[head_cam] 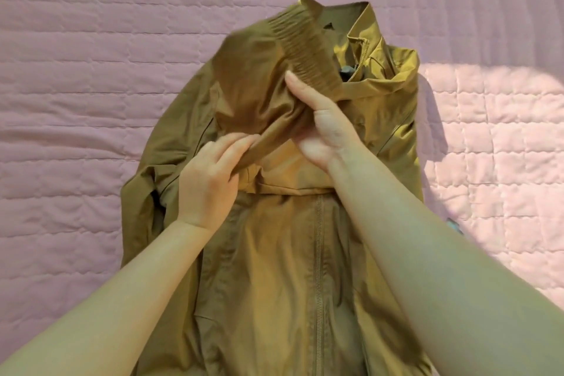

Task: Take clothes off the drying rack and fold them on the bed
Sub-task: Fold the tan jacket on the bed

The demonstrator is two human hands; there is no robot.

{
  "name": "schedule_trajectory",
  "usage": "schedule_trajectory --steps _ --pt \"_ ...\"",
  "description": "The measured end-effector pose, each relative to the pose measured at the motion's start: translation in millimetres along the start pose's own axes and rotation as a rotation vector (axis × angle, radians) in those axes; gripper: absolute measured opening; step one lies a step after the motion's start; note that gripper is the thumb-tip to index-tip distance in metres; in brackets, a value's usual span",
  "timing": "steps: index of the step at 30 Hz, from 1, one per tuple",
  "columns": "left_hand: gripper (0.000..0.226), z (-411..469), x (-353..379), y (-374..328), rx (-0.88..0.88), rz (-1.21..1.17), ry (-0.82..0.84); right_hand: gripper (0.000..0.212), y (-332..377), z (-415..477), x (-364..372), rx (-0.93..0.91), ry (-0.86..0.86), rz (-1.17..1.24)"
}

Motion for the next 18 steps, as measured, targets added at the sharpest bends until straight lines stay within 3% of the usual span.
schedule_trajectory --steps 2,5,8,10,11,13,14,16,18 --pt "0.062 3.7 6.7 2.3 -0.037 0.047 -0.004 0.055 25.2 -10.0 -34.8 -0.217 -0.158 0.075" --pt "0.056 7.1 28.9 -10.4 0.031 0.149 0.103 0.065 35.9 -30.4 -117.0 -0.357 -0.542 0.090" --pt "0.062 -6.7 68.0 -7.8 -0.017 0.230 0.512 0.062 19.9 -46.2 -179.0 -0.320 -0.848 -0.035" --pt "0.071 -19.3 80.0 3.2 -0.178 0.249 0.706 0.067 22.0 -56.6 -196.5 -0.360 -0.991 -0.317" --pt "0.075 -19.5 77.0 2.6 -0.216 0.246 0.686 0.068 31.7 -62.9 -193.3 -0.459 -1.047 -0.612" --pt "0.074 -7.2 66.7 -13.1 -0.156 0.205 0.485 0.067 42.6 -74.4 -161.4 -0.740 -1.016 -1.246" --pt "0.071 -0.1 66.1 -23.9 -0.083 0.182 0.399 0.065 36.8 -74.9 -141.7 -0.815 -0.915 -1.497" --pt "0.065 11.0 77.9 -33.9 0.035 0.216 0.393 0.059 11.3 -59.9 -122.1 -0.761 -0.624 -1.884" --pt "0.068 14.8 101.5 -15.5 -0.024 0.329 0.598 0.053 -9.5 -39.3 -133.5 -0.511 -0.433 -2.136"
Point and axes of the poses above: each hand's wrist, its own z-axis towards the middle knuckle, its own x-axis out of the palm, y = z × x, the point moved 6 cm from there along z, towards the middle knuckle, and after that the axes turned 6 degrees about x, right-handed, at the moved point
